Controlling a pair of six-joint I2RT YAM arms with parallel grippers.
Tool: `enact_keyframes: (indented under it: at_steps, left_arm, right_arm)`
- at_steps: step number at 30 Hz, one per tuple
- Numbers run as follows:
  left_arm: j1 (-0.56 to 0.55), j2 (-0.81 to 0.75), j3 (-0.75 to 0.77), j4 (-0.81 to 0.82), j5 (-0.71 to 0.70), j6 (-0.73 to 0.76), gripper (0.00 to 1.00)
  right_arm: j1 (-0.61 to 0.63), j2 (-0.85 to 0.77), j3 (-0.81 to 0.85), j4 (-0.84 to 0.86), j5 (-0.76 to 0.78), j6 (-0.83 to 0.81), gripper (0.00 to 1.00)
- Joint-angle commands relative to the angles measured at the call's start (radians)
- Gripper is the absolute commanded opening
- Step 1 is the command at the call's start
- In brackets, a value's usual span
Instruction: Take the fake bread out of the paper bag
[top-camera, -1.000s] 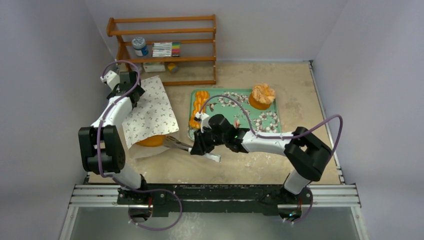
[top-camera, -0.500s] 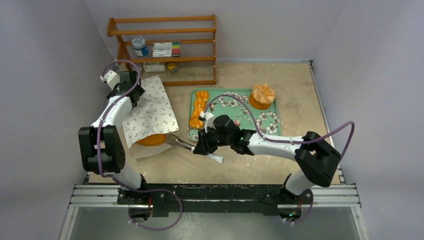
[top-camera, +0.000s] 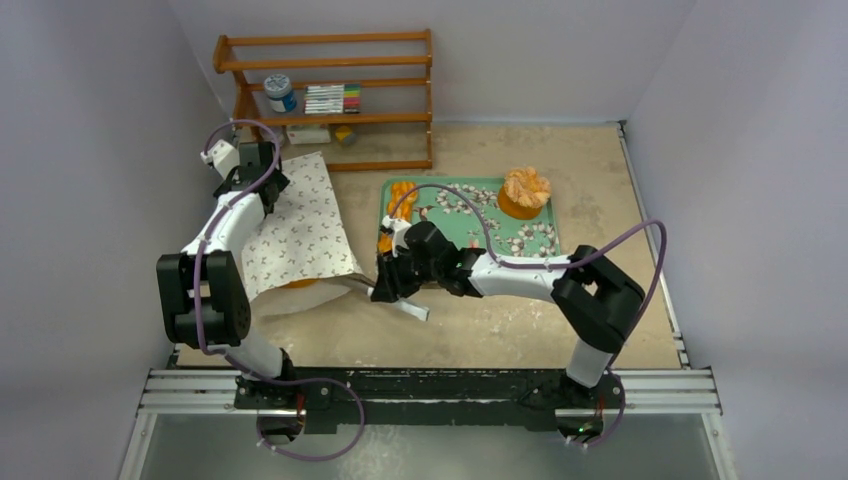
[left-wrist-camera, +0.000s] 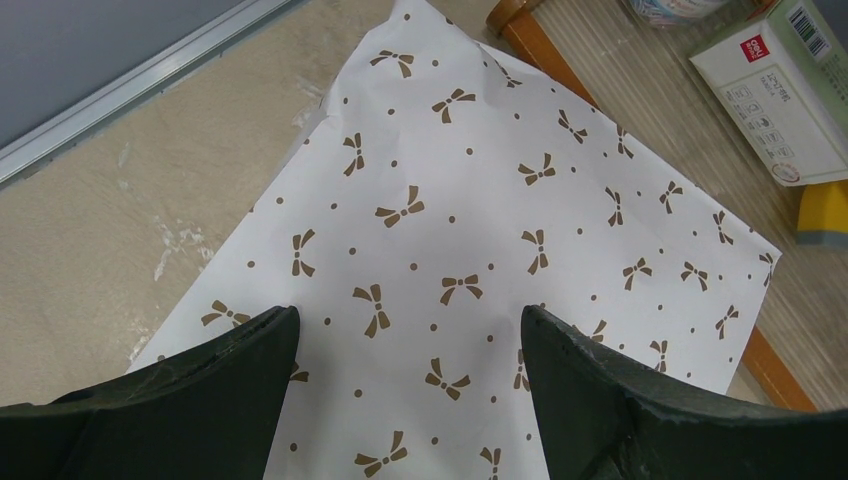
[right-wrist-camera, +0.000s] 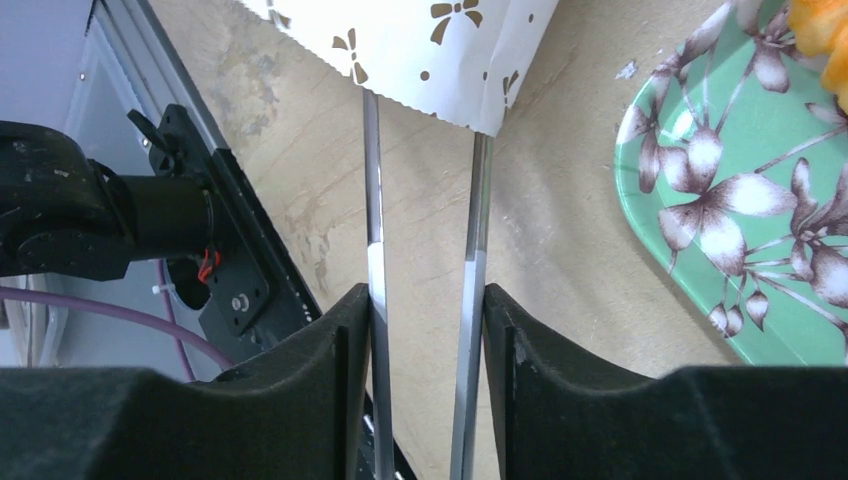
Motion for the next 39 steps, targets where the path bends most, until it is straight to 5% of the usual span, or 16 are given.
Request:
enact_keyframes:
  at_steps: [1, 10, 26, 39]
  left_arm:
    - [-0.009, -0.003, 0.030, 0.040, 0.022, -0.005, 0.81]
    - [-0.009, -0.003, 0.025, 0.044, 0.025, 0.000, 0.81]
    - [-0.009, -0.006, 0.015, 0.051, 0.029, -0.001, 0.81]
    - [-0.009, -0.003, 0.000, 0.070, 0.039, -0.009, 0.81]
  right_arm:
    - [0.005, -0.014, 0.017, 0.082, -0.075, 0.041, 0.48]
    - [0.005, 0.005, -0.018, 0.203, -0.181, 0.108, 0.50]
    - [0.003, 0.055, 0.033, 0.142, -0.036, 0.190, 0.51]
    - [0.003, 0.210, 0.175, 0.178, -0.118, 0.257, 0.51]
